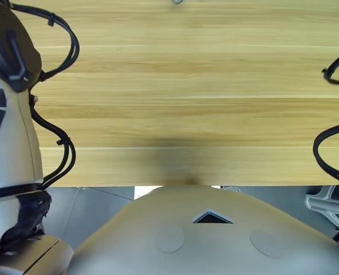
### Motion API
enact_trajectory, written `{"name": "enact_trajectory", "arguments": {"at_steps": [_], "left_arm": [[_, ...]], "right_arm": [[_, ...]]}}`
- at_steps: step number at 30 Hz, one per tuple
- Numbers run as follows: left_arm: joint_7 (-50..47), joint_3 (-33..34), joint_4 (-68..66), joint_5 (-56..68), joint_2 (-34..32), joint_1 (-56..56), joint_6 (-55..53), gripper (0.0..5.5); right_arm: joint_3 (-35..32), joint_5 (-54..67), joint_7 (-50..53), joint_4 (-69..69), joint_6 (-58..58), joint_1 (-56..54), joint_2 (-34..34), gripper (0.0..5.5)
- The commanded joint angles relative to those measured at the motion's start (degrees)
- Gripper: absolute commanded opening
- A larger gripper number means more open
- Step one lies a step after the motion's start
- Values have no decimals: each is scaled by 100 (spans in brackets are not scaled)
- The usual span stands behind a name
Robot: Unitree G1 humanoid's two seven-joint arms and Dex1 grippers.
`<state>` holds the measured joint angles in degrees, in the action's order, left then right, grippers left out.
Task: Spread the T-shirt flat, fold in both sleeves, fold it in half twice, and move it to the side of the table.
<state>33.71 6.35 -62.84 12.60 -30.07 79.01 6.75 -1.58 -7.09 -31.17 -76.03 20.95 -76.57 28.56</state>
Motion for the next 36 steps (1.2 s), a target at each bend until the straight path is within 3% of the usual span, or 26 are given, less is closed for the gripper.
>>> {"name": "enact_trajectory", "arguments": {"at_steps": [1, 3, 5, 8, 11, 16, 19, 22, 29, 32, 36], "left_arm": [[812, -677, 1605, -399, 80, -2706, 57, 0], [1247, -1294, 3445, -559, -182, -5334, 32, 0], [1597, -1498, 6158, 30, -809, -8060, -700, 0], [1974, -651, 9268, 1183, -1537, -10059, -1633, 0], [2365, 159, 10432, 2043, -1798, -10544, -2046, 0], [2612, -132, 10338, 1684, -1886, -10927, -1994, 0], [2912, 21, 10409, 1349, -2209, -11389, -1846, 0], [2978, 154, 10073, 866, -2432, -11486, -1641, 0], [2869, -81, 9258, -256, -2583, -11381, -1069, 0], [3023, -44, 9576, -206, -2630, -11638, -1027, 0], [3108, 155, 10224, 232, -2569, -11915, -1251, 77]], "right_arm": [[-23, 3, -749, -81, 419, 1524, 197, 4], [-237, 327, -1555, 31, 909, 2614, 301, 4], [-538, 800, -2707, 240, 1396, 3737, 483, 4], [-770, 1249, -4006, 542, 1657, 4710, 796, 4], [-848, 1497, -4983, 905, 1647, 5234, 979, 4], [136, 2297, -6132, 2752, 1378, 6619, 1558, 4], [503, 2742, -6131, 4504, 1286, 7750, 2067, 4], [555, 2420, -6043, 5432, 1314, 8350, 2138, 4], [674, 1270, -4843, 6253, 1247, 8724, 2129, 4], [775, 1078, -4606, 6268, 1170, 8656, 2151, 71], [910, 1071, -4511, 6243, 1078, 8531, 2197, 144]]}}
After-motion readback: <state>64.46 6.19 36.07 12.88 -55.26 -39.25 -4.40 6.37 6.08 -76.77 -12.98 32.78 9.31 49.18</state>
